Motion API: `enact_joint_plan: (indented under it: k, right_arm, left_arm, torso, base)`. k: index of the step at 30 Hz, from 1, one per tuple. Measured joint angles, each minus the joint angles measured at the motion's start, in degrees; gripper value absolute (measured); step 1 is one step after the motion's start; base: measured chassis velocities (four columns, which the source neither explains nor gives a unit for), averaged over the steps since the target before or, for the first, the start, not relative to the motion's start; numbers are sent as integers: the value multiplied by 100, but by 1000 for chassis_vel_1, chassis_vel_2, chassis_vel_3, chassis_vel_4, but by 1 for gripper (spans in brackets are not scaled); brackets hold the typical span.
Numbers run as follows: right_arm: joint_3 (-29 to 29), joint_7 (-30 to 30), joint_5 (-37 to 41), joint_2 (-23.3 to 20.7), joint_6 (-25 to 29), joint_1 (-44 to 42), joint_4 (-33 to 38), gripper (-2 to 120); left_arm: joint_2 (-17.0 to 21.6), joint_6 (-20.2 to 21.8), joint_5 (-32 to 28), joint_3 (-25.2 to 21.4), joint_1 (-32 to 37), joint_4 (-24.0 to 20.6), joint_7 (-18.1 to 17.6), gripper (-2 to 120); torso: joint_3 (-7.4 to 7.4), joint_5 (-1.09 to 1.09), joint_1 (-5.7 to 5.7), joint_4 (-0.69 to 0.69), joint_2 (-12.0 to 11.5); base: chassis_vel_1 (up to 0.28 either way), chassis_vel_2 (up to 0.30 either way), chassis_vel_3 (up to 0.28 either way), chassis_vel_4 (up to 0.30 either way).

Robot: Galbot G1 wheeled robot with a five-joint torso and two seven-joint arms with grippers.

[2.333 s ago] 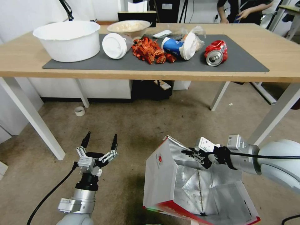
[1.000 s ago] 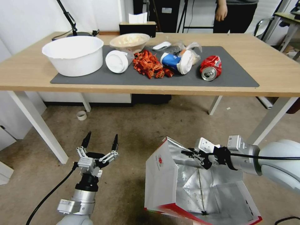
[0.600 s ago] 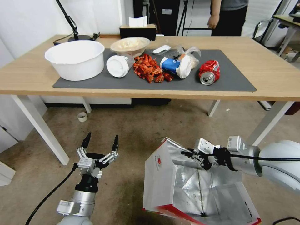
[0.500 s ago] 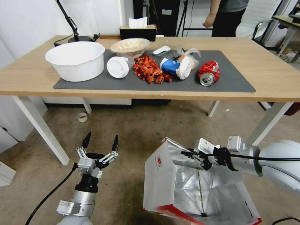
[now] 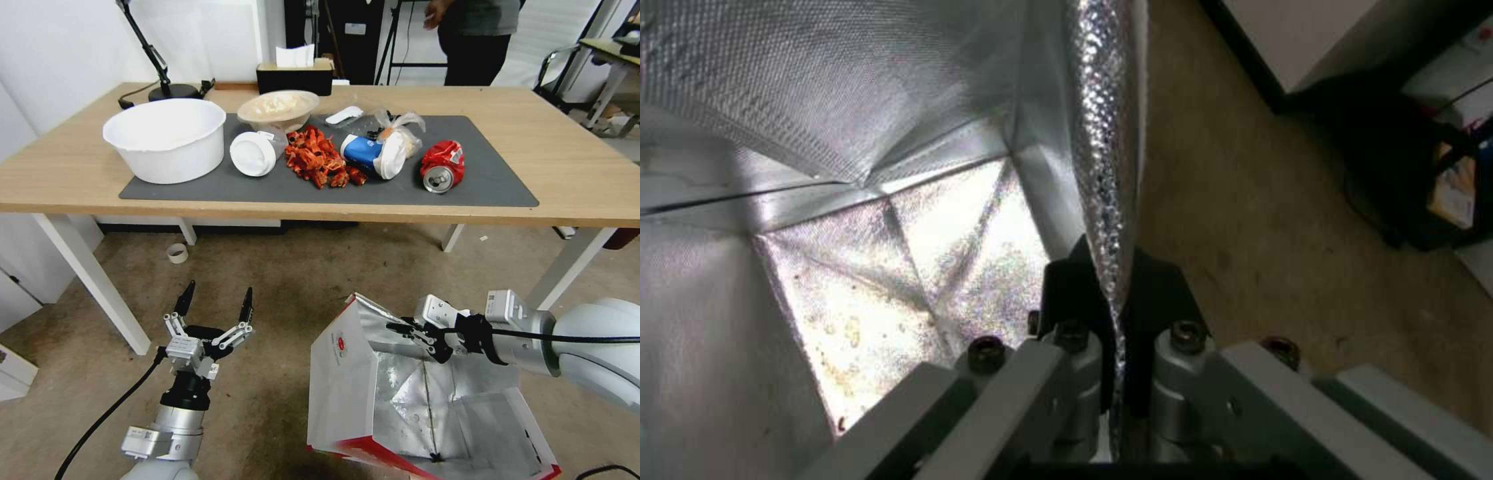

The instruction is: Pick up the food delivery bag from the floor and place it on the table.

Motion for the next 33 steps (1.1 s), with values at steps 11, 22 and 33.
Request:
enact_joint_plan:
  k: [11, 22, 33]
  right_arm:
    - [7, -2, 4, -20, 0, -4, 3, 0]
    - [5, -2, 3, -27, 0, -12, 15, 0]
    - [0, -2, 3, -42, 0, -2, 14, 0]
  left_arm:
    - [6, 0, -16, -1, 1, 10, 5, 100]
    - [4, 1, -17, 10, -17, 39, 5, 100]
    - [5, 3, -23, 14, -17, 18, 4, 100]
  torso:
    - [166, 0, 97, 0, 263]
    - [330, 0, 198, 0, 528]
    - [485, 0, 288, 0, 774]
  base:
    - [0, 0, 0, 0]
    - [0, 0, 0, 0]
    - [0, 0, 0, 0]
